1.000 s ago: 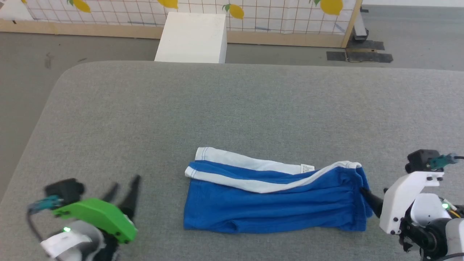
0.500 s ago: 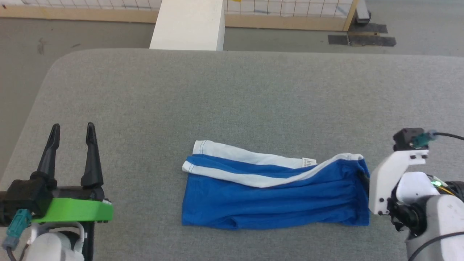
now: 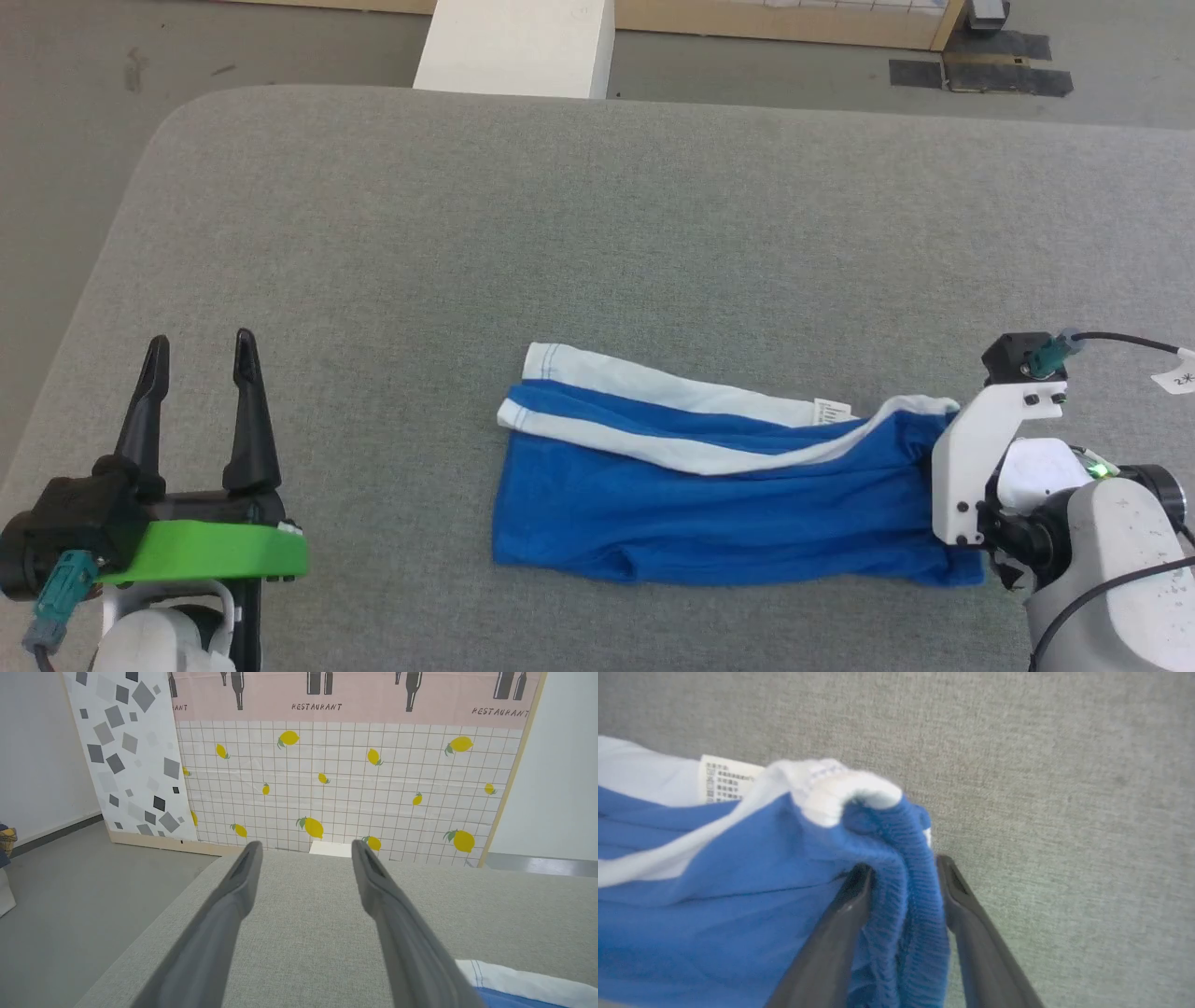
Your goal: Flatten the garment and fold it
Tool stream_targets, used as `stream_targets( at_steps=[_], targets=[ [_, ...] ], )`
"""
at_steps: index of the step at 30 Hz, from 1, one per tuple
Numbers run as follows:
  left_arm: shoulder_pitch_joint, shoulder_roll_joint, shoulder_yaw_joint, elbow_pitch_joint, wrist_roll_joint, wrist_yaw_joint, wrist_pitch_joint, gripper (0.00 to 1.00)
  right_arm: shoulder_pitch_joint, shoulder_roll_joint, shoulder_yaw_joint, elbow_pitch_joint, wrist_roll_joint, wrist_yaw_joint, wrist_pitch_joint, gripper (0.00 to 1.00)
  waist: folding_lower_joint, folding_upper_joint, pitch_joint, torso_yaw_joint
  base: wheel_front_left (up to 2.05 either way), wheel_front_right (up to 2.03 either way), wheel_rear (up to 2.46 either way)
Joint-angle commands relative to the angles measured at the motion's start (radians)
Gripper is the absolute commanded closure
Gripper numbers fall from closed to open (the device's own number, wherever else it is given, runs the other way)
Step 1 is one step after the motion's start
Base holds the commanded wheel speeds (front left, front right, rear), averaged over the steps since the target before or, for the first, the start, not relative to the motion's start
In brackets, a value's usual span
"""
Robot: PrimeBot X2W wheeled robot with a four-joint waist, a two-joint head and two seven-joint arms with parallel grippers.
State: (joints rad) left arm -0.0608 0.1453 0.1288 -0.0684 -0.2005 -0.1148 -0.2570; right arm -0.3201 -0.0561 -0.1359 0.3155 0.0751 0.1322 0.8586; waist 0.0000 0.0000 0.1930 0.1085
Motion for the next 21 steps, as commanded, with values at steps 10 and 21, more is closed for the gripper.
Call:
stream_targets(
  at_steps=[10,21],
  targets=[
    [0.017,-0.022,0.024,-0.008,0.041,-0.014,-0.005,0.00,0.011,-0.108,-0.139,0.015,-0.055,-0.002,0.018,1.00,0.0000,0.0000,-0.028,-0.025,0.00,0.00,0.00],
    [0.042,-0.036,0.027,0.018,0.050,-0.016,-0.005,0.00,0.027,-0.171,-0.133,-0.056,-0.122,-0.002,0.161,1.00,0.0000,0.0000,-0.059,-0.033,0.00,0.00,0.00]
  ],
)
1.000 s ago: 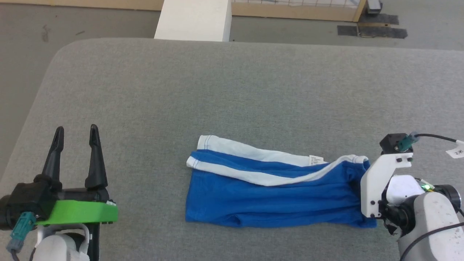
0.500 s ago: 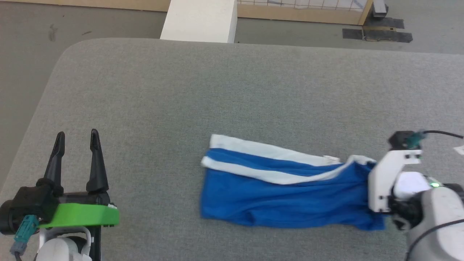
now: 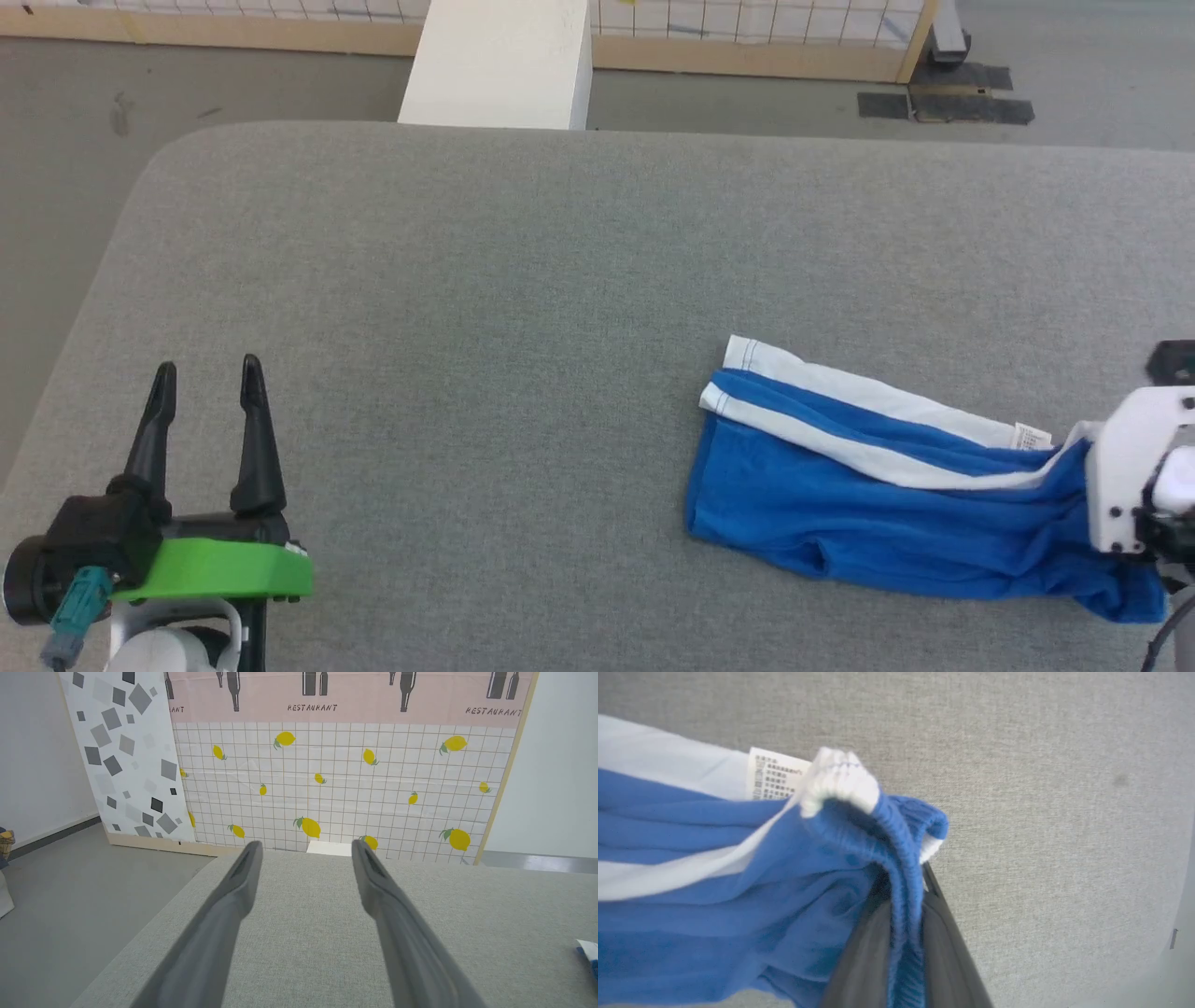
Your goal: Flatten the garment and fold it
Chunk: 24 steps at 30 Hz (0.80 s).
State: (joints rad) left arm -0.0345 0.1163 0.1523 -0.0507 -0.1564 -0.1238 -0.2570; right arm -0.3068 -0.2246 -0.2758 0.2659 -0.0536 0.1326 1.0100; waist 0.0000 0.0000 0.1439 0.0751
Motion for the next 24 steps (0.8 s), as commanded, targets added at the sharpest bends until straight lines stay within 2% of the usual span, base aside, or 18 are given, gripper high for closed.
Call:
stream_targets(
  at_steps=[1,6,9,11,16,24],
  targets=[
    [0.020,-0.008,0.004,0.001,0.007,-0.007,-0.005,0.00,0.023,-0.007,0.034,-0.029,0.027,-0.002,0.045,1.00,0.0000,0.0000,-0.015,0.000,0.00,0.00,0.00],
    [0.046,-0.019,0.008,0.000,0.012,-0.007,-0.005,0.00,0.085,-0.016,0.178,-0.252,0.179,-0.002,0.212,1.00,0.0000,0.0000,-0.046,0.003,0.00,0.00,0.00],
    [0.060,-0.025,0.008,-0.007,0.013,-0.007,-0.005,0.00,0.106,-0.007,0.258,-0.389,0.250,-0.002,0.266,1.00,0.0000,0.0000,-0.055,0.011,0.00,0.00,0.00],
    [0.063,-0.028,0.004,-0.008,0.013,-0.007,-0.005,0.00,0.101,0.007,0.291,-0.409,0.263,-0.002,0.268,1.00,0.0000,0.0000,-0.059,0.016,0.00,0.00,0.00],
    [0.062,-0.032,-0.011,-0.008,0.009,-0.007,-0.005,0.00,0.046,0.065,0.344,-0.350,0.255,-0.002,0.205,1.00,0.0000,0.0000,-0.052,0.043,0.00,0.00,0.00],
    [0.055,-0.030,-0.038,0.000,-0.002,-0.007,-0.005,0.00,-0.077,0.151,0.381,-0.117,0.177,-0.002,0.045,1.00,0.0000,0.0000,-0.023,0.103,0.00,0.00,0.00]
  ],
)
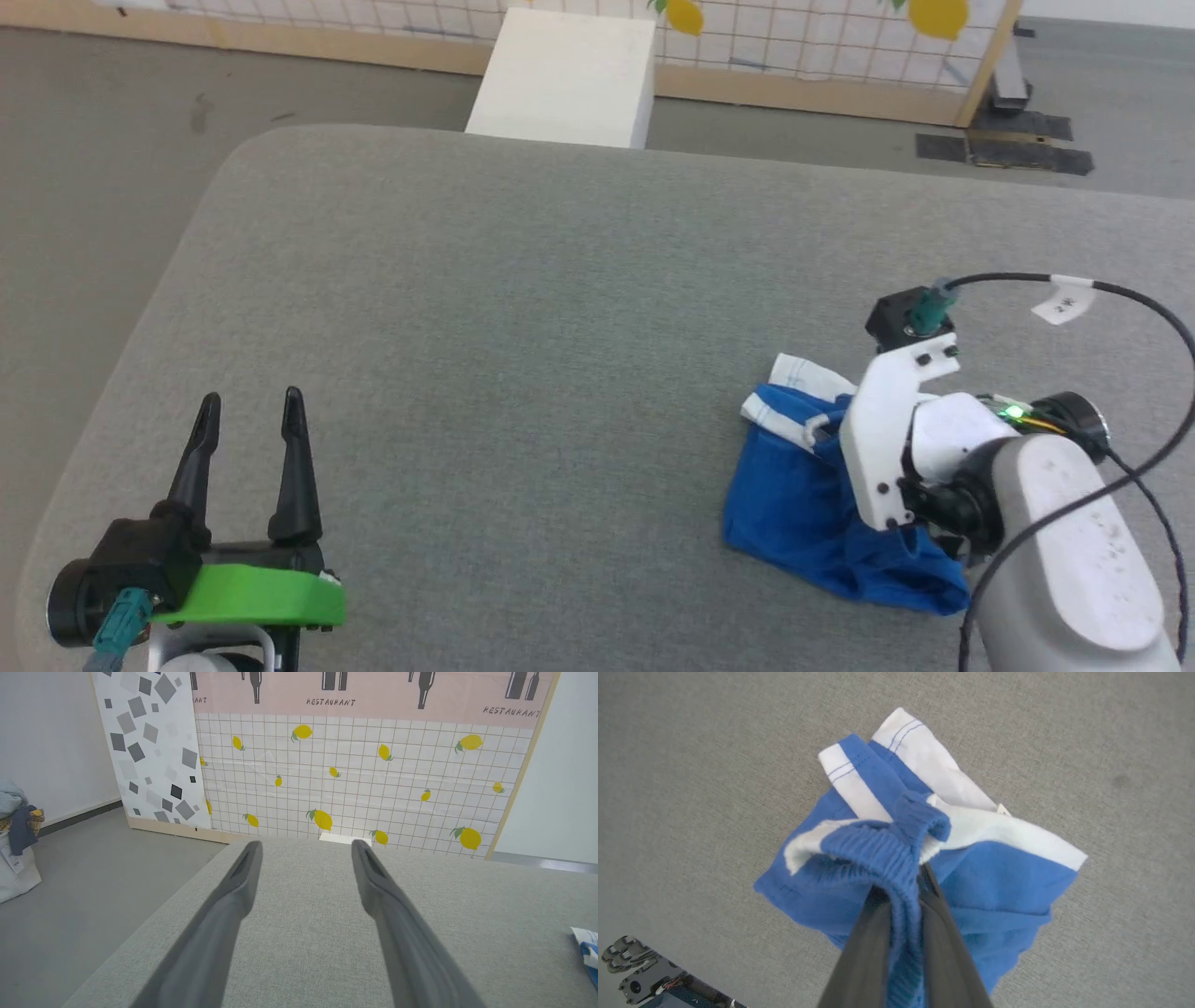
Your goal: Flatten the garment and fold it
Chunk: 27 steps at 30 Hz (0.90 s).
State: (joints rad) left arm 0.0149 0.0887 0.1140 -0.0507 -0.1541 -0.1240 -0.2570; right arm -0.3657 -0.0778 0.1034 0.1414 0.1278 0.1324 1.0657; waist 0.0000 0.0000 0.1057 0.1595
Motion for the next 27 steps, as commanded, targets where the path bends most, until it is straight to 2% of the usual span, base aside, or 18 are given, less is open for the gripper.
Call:
stream_targets(
  at_steps=[1,8,9,10,15,20,24,27],
  targets=[
    [0.005,-0.002,-0.002,0.002,-0.007,-0.007,-0.005,0.00,-0.030,0.009,0.003,0.033,-0.012,-0.002,-0.026,1.00,0.0000,0.0000,0.019,0.025,0.00,0.00,0.00],
    [-0.002,0.002,-0.013,0.013,-0.019,-0.007,-0.005,0.00,-0.097,0.026,0.015,0.219,-0.058,-0.002,-0.128,1.00,0.0000,0.0000,0.033,0.054,0.00,0.00,0.00],
    [-0.002,0.002,-0.014,0.015,-0.019,-0.007,-0.005,0.00,-0.103,0.026,0.024,0.236,-0.058,-0.002,-0.141,0.70,0.0000,0.0000,0.033,0.056,0.00,0.00,0.00],
    [-0.001,0.002,-0.015,0.017,-0.019,-0.007,-0.005,0.00,-0.110,0.027,0.039,0.253,-0.049,-0.002,-0.155,0.00,0.0000,0.0000,0.030,0.056,0.00,0.00,0.00],
    [0.008,0.006,-0.014,0.028,-0.017,-0.007,-0.005,0.00,-0.143,0.027,0.117,0.270,0.033,-0.002,-0.215,0.00,0.0000,0.0000,0.008,0.038,0.00,0.00,0.00],
    [0.022,0.010,-0.005,0.024,-0.011,-0.007,-0.005,0.00,-0.161,0.027,0.168,0.203,0.110,-0.002,-0.263,0.00,0.0000,0.0000,-0.021,-0.007,0.00,0.00,0.00],
    [0.029,0.014,0.005,0.014,-0.005,-0.007,-0.005,0.00,-0.144,0.027,0.114,0.118,0.105,-0.002,-0.293,0.00,0.0000,0.0000,-0.037,-0.049,0.00,0.00,0.00],
    [0.031,0.014,0.013,0.002,0.001,-0.007,-0.005,0.00,-0.083,0.017,0.012,0.020,0.048,-0.002,-0.306,0.00,0.0000,0.0000,-0.040,-0.083,0.00,0.00,0.00]
  ],
)
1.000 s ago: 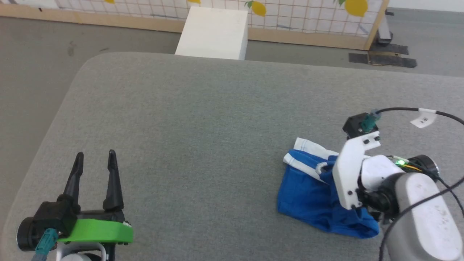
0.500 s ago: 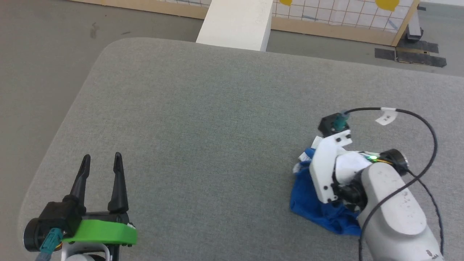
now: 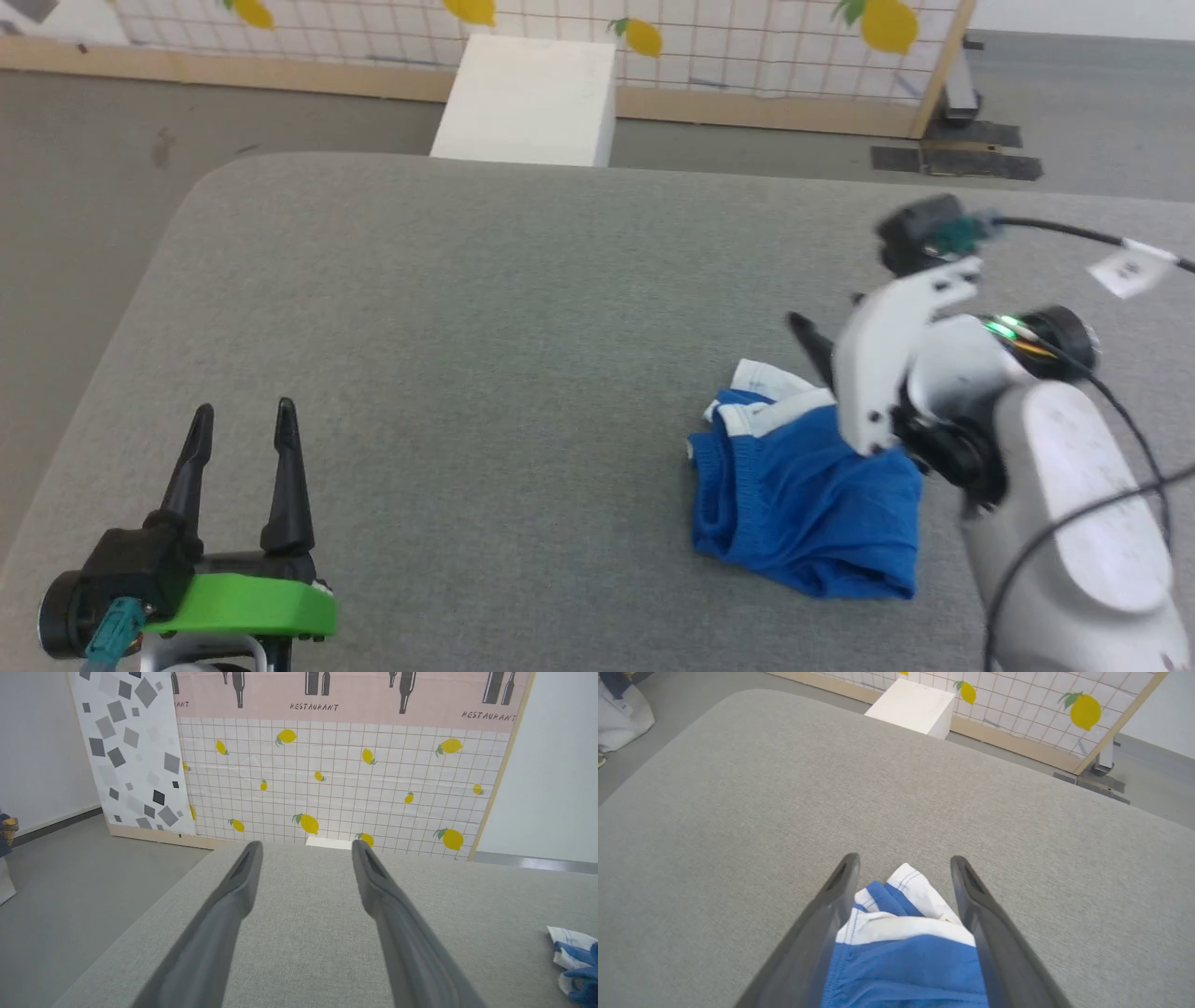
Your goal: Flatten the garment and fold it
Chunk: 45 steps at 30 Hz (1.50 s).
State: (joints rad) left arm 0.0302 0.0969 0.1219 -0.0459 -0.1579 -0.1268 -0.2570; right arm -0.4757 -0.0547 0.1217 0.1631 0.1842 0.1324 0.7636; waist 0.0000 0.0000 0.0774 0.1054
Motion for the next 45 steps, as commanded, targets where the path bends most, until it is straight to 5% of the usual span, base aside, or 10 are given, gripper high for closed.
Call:
stream_targets(
  at_steps=[1,12,23,24,25,26,32,40,45],
  targets=[
    [0.017,0.005,0.006,-0.006,0.006,-0.004,-0.005,0.00,0.049,-0.010,-0.028,-0.021,-0.024,-0.002,0.001,0.00,0.0000,0.0000,-0.011,-0.034,0.00,0.00,0.00],
    [0.012,0.007,0.000,-0.020,0.004,-0.004,-0.005,0.00,0.306,0.003,-0.155,-0.109,-0.085,-0.002,0.045,0.00,0.0000,0.0000,0.030,-0.042,0.00,0.00,0.00],
    [-0.007,0.011,-0.007,-0.010,-0.006,-0.004,-0.005,0.00,0.283,0.004,-0.113,0.086,-0.078,-0.002,-0.019,0.00,0.0000,0.0000,0.060,-0.015,0.00,0.00,0.00],
    [-0.008,0.011,-0.006,-0.009,-0.006,-0.004,-0.005,0.00,0.277,0.004,-0.113,0.101,-0.083,-0.002,-0.022,0.47,0.0000,0.0000,0.061,-0.015,0.00,0.00,0.00],
    [-0.007,0.011,-0.005,-0.009,-0.006,-0.004,-0.005,0.00,0.271,0.004,-0.112,0.115,-0.089,-0.002,-0.024,0.47,0.0000,0.0000,0.062,-0.015,0.00,0.00,0.00],
    [-0.007,0.010,-0.003,-0.009,-0.006,-0.004,-0.005,0.00,0.264,0.004,-0.107,0.129,-0.100,-0.002,-0.026,1.00,0.0000,0.0000,0.062,-0.017,0.00,0.00,0.00],
    [0.003,0.012,0.021,-0.024,-0.010,-0.004,-0.005,0.00,0.219,-0.011,-0.060,0.140,-0.130,-0.002,-0.017,1.00,0.0000,0.0000,0.077,-0.087,0.00,0.00,0.00],
    [0.005,0.042,0.051,-0.072,-0.030,-0.004,-0.005,0.00,0.116,-0.195,0.113,0.082,-0.067,-0.002,0.072,1.00,0.0000,0.0000,0.149,-0.294,0.00,0.00,0.00],
    [-0.017,0.081,0.048,-0.104,-0.047,-0.004,-0.005,0.00,0.047,-0.300,0.117,0.063,-0.020,-0.002,0.116,1.00,0.0000,0.0000,0.220,-0.383,0.00,0.00,0.00]
  ],
)
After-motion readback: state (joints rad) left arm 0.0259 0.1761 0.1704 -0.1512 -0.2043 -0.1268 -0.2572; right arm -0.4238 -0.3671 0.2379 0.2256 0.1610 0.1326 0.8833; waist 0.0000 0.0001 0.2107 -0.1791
